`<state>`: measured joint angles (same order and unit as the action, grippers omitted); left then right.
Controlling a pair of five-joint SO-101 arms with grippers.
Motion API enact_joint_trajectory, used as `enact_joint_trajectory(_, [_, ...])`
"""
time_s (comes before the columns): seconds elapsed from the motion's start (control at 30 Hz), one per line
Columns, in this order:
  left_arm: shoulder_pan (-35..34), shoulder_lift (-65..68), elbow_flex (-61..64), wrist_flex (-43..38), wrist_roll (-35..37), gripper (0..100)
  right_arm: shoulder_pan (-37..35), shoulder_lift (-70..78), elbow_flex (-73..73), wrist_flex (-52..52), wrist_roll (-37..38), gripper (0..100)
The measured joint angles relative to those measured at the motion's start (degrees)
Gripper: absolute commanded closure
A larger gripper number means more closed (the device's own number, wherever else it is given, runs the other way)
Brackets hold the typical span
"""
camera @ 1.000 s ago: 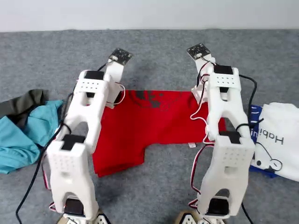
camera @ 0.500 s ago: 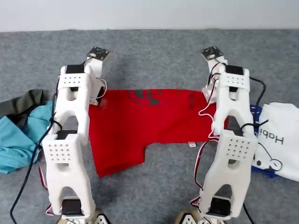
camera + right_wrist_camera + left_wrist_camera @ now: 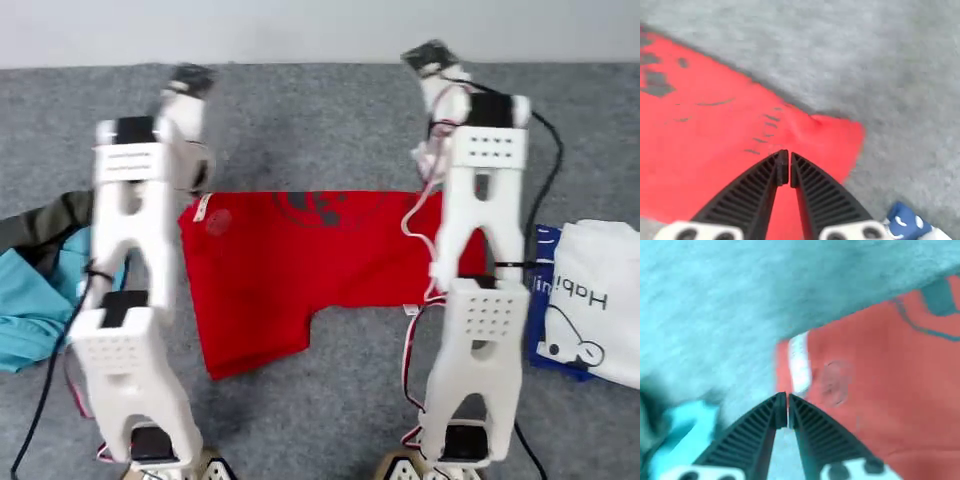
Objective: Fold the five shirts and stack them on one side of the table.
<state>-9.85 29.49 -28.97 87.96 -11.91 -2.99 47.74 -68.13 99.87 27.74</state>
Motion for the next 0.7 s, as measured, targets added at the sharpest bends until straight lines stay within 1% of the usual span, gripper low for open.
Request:
enact_joint_trajectory(0.13, [-9.1, -3.2, 0.0, 3.2, -1.5, 98, -3.8, 0.0, 0.0, 0.6, 0.0, 98.7])
enact_joint_trajectory(0.23, [-15.6, -4.9, 0.0, 4.7, -4.0, 98, -5.4, -0.1, 4.0, 0.6, 0.0, 98.7])
enact_joint_trajectory(0.33, [-21.1, -6.5, 0.0, 6.4, -4.5, 98, -8.0, -2.5, 11.3, 0.6, 0.0, 96.9])
enact_joint_trajectory(0.47, [-27.3, -8.4, 0.0, 8.8, -4.8, 98, -12.7, -9.8, 22.7, 0.6, 0.2, 92.9])
enact_joint_trajectory(0.6, [-33.3, -10.2, 0.0, 9.3, -5.0, 98, -19.1, -17.9, 34.7, 0.6, 3.6, 89.6])
enact_joint_trajectory(0.7, [-37.4, -11.3, 0.0, 9.3, -5.9, 98, -24.4, -23.5, 42.8, 0.6, 6.6, 83.0])
